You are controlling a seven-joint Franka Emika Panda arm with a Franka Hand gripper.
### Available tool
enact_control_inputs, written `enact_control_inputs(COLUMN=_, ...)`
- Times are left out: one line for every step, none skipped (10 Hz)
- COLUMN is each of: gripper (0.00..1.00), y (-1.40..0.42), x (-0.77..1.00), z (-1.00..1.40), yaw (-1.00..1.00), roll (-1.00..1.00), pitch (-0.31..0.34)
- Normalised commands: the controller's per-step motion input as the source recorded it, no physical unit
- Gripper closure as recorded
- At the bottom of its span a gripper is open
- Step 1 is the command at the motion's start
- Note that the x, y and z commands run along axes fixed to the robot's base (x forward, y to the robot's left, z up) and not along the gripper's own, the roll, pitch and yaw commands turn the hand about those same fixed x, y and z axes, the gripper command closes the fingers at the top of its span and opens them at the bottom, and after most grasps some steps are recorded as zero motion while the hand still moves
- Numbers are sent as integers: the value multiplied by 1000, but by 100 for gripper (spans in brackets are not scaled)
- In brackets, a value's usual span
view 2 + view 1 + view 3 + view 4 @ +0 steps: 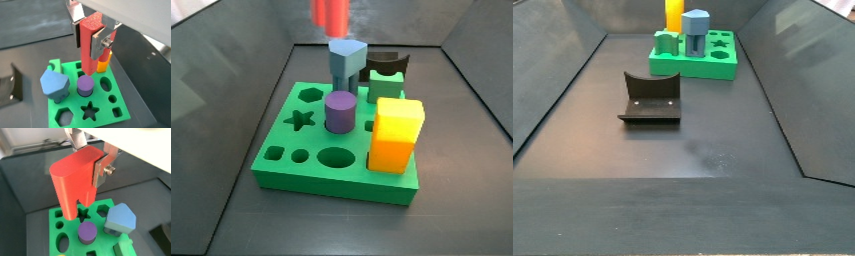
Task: Pick up the square-circle object. Move up. Rotate the square-circle object. Place the square-circle object on the fixture. Regrasp the square-circle object. Move to above the board. Insert the square-circle object.
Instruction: Insert the square-circle object.
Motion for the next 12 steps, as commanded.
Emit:
enact_control_inputs(gripper=100, y=0, x=0, z=-226, yaw=1000, roll=0, pitch=-51)
enact_control_inputs(gripper=100, y=0, x=0, z=-223, yaw=1000, roll=0, pitch=-50)
enact_control_inputs(gripper=100, y=0, x=0, z=-223, yaw=1000, roll=0, pitch=-51)
enact_control_inputs(gripper=100, y=0, x=0, z=-223, yaw=1000, roll=0, pitch=-51)
enact_control_inputs(gripper=100, y=0, x=0, z=-223, yaw=1000, roll=0, pitch=-53)
enact_control_inputs(gripper=100, y=0, x=0, z=-223, yaw=1000, roll=0, pitch=-51)
enact_control_inputs(gripper=100, y=0, x=0, z=-226, yaw=1000, roll=0, pitch=-51)
enact_control_inputs(gripper=100, y=0, x=0, z=-226, yaw=1000, roll=0, pitch=-51)
enact_control_inputs(gripper=100, y=0, x=0, z=-223, yaw=1000, roll=0, pitch=-51)
enact_control_inputs(gripper=100, y=0, x=0, z=-223, yaw=1000, roll=0, pitch=-50)
enact_control_inputs(gripper=100, y=0, x=0, z=-223, yaw=1000, roll=0, pitch=-51)
enact_control_inputs(gripper=100, y=0, x=0, z=-114, yaw=1000, roll=-13, pitch=-97)
